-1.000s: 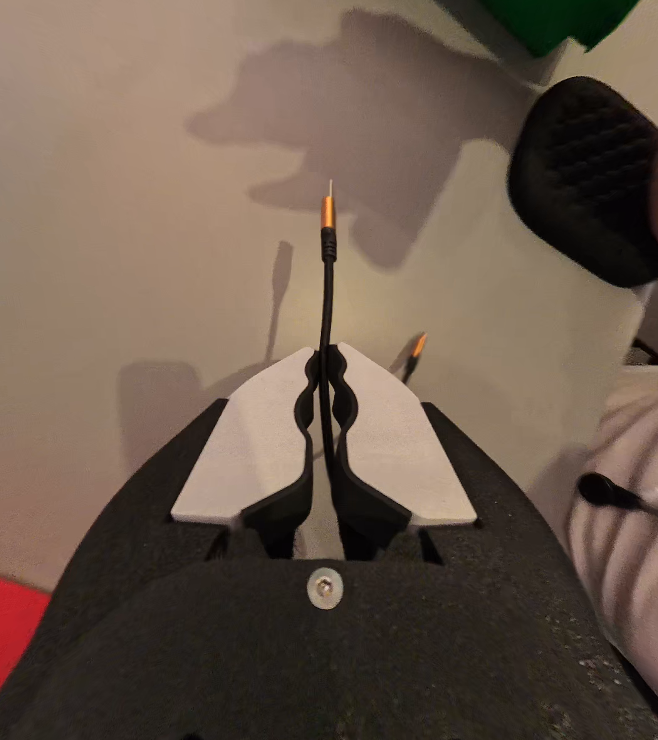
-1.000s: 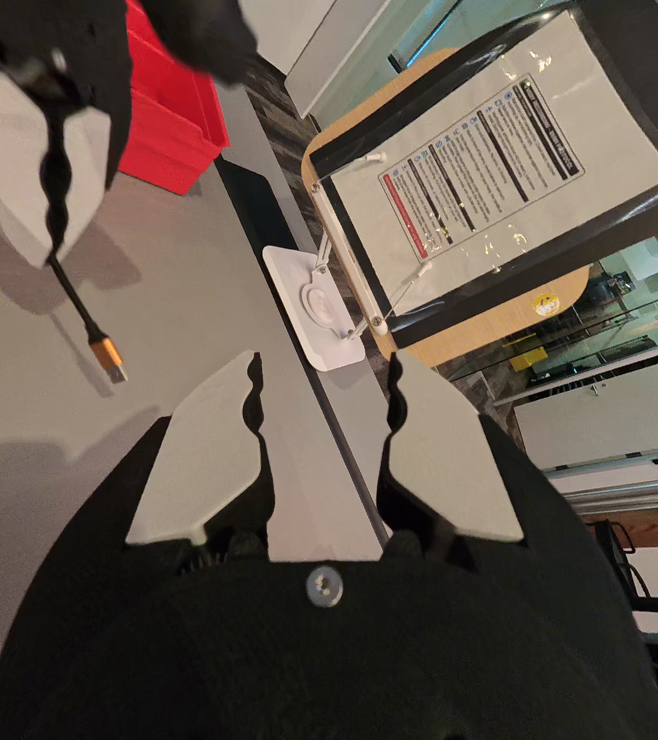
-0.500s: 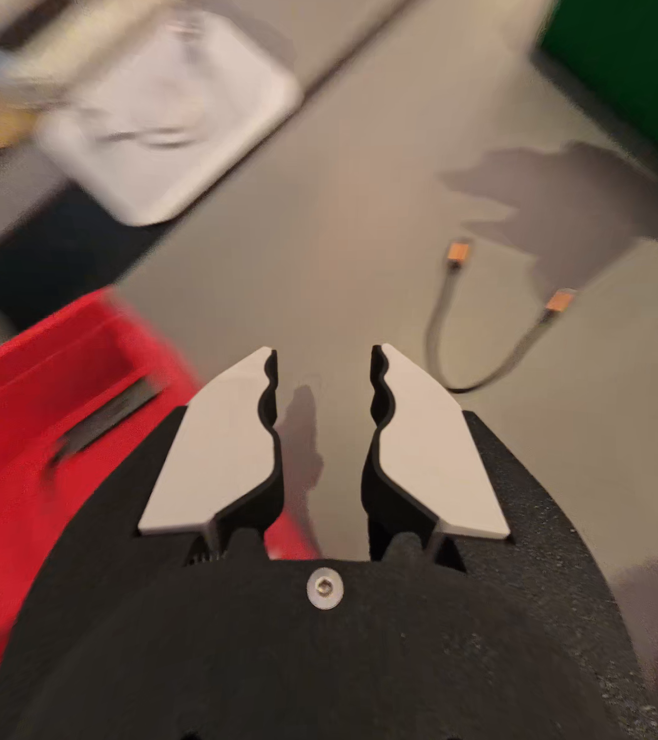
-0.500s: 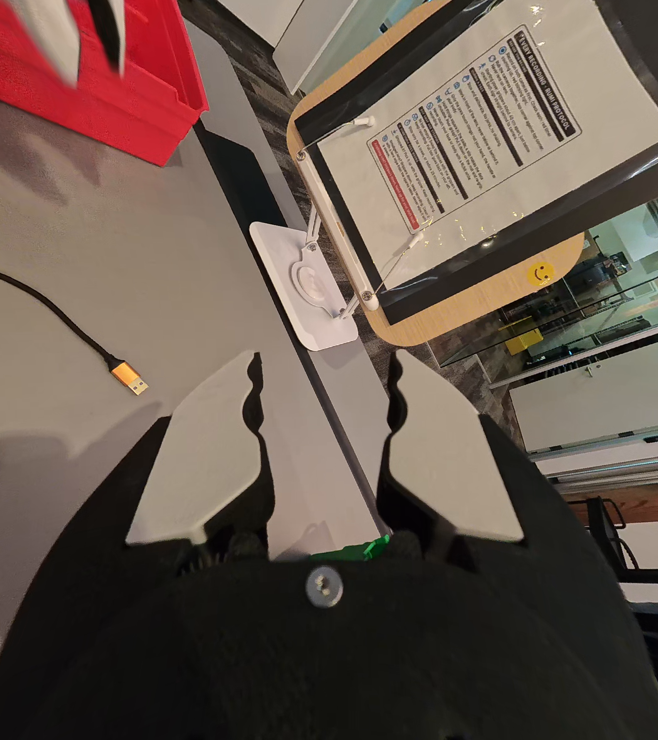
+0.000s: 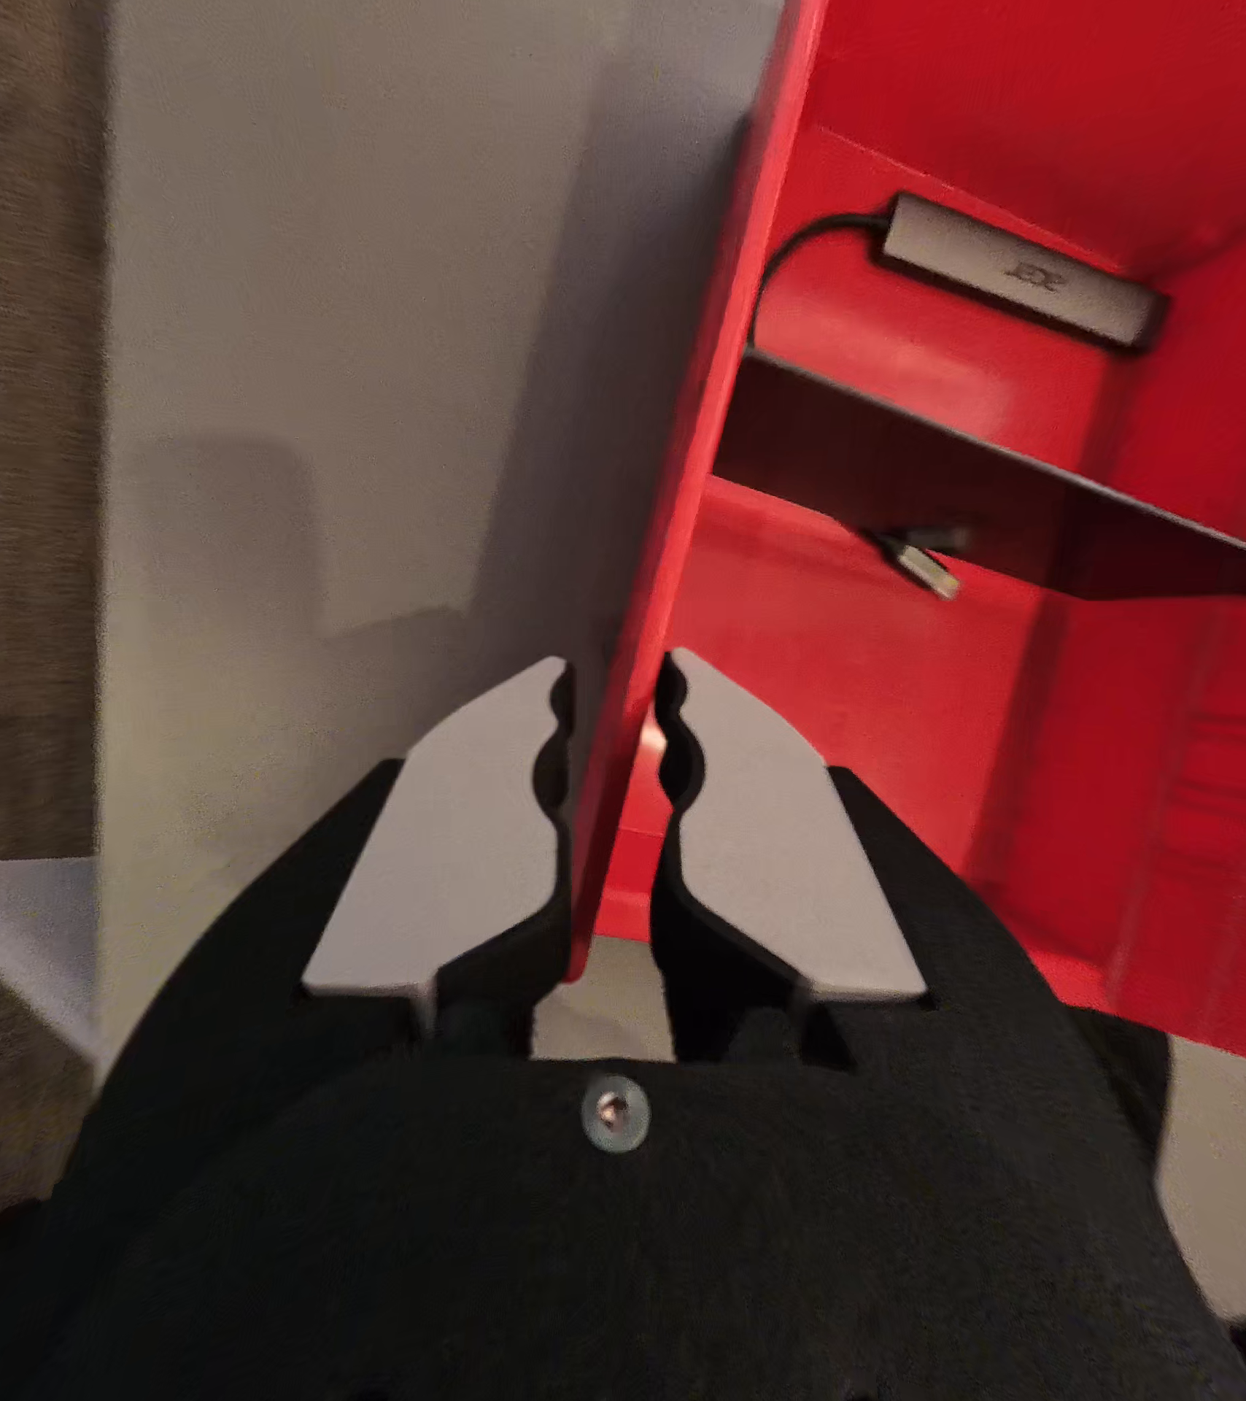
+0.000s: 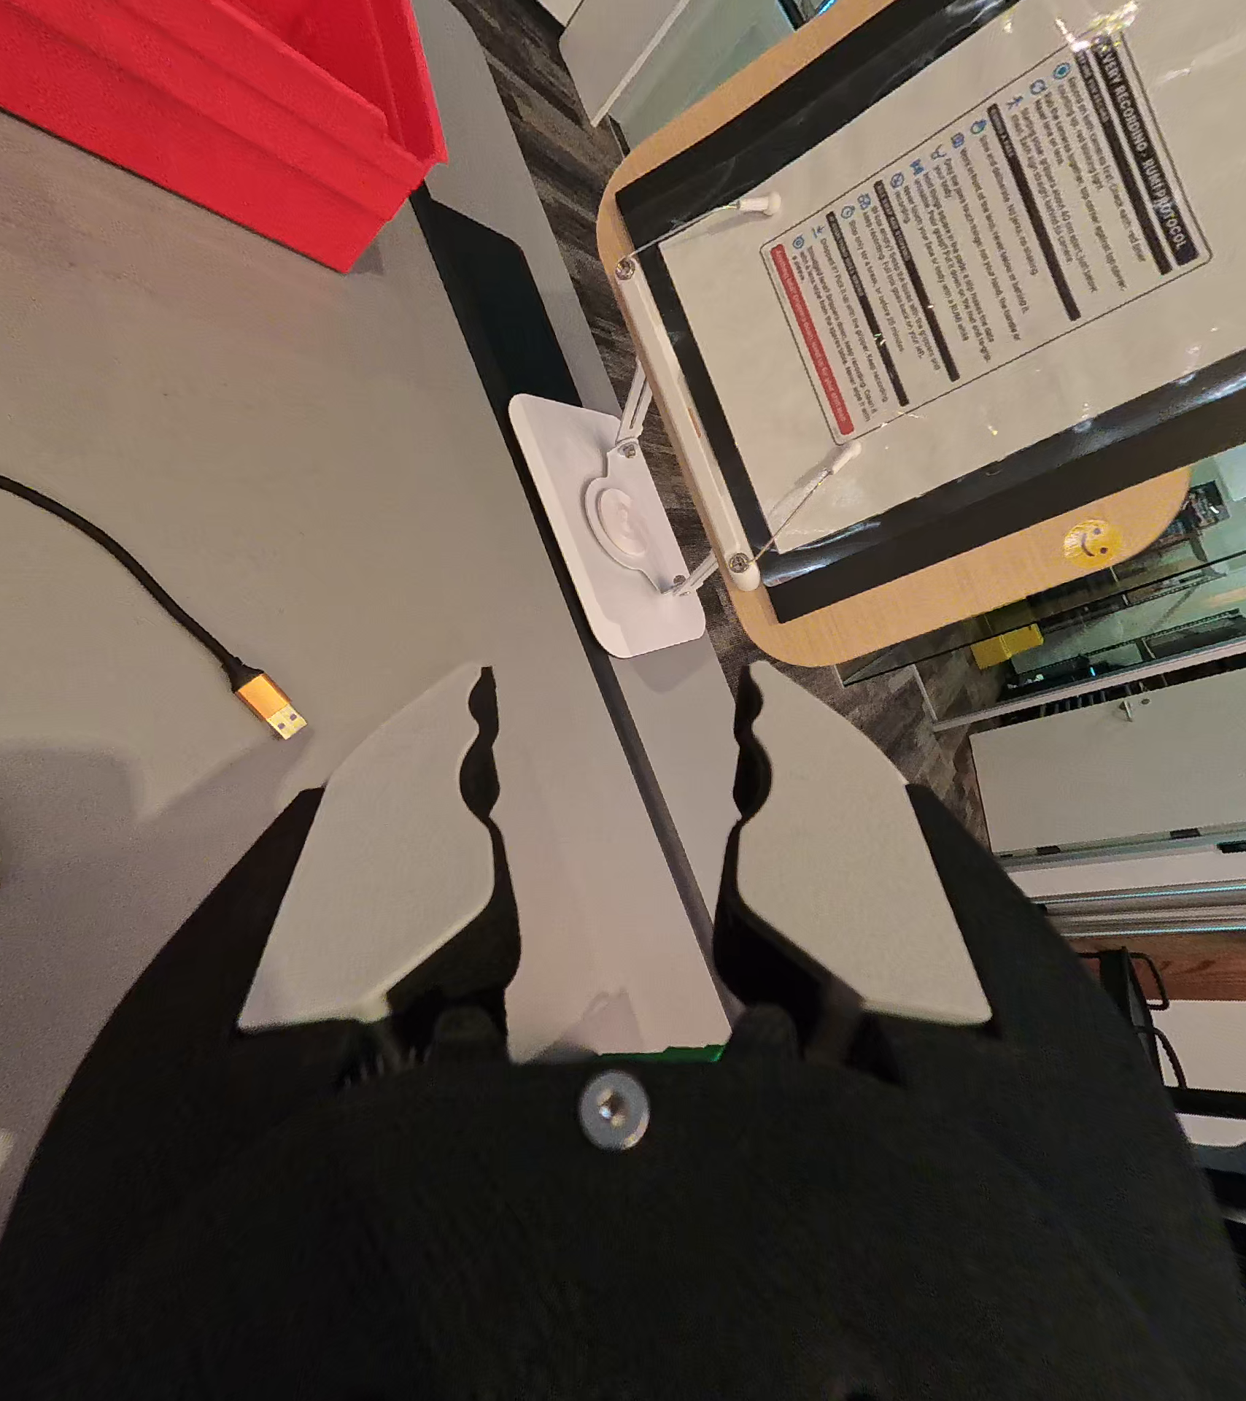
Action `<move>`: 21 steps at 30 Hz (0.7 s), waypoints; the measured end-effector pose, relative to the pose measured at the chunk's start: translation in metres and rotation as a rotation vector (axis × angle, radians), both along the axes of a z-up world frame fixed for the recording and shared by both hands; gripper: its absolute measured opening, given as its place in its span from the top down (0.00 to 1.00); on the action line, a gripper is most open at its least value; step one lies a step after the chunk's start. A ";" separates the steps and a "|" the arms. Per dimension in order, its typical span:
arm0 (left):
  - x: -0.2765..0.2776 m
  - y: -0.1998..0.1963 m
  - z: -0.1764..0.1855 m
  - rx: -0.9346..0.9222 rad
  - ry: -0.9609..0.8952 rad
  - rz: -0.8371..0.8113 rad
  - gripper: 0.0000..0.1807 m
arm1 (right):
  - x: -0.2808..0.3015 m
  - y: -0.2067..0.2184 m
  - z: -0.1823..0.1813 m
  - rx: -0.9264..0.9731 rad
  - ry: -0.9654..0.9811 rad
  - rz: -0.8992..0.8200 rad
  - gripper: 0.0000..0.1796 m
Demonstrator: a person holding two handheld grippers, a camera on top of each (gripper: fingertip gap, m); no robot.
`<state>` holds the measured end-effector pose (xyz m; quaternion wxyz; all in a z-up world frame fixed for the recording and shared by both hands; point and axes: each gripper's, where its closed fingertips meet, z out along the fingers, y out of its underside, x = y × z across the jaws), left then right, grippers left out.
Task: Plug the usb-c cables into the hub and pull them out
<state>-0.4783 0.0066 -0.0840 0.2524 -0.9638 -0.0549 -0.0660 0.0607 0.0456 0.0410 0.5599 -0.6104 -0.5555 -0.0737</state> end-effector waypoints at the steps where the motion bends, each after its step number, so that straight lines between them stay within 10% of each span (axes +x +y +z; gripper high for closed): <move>1: 0.006 -0.001 -0.004 -0.021 -0.050 -0.012 0.96 | 0.000 0.000 -0.001 -0.002 -0.001 0.000 0.66; 9: -0.008 -0.014 -0.005 -0.043 -0.167 0.160 0.96 | 0.011 0.003 -0.003 -0.009 -0.010 -0.033 0.66; 21: 0.001 -0.032 -0.007 -0.080 0.018 -0.117 0.98 | 0.022 0.003 -0.003 -0.018 -0.003 -0.053 0.66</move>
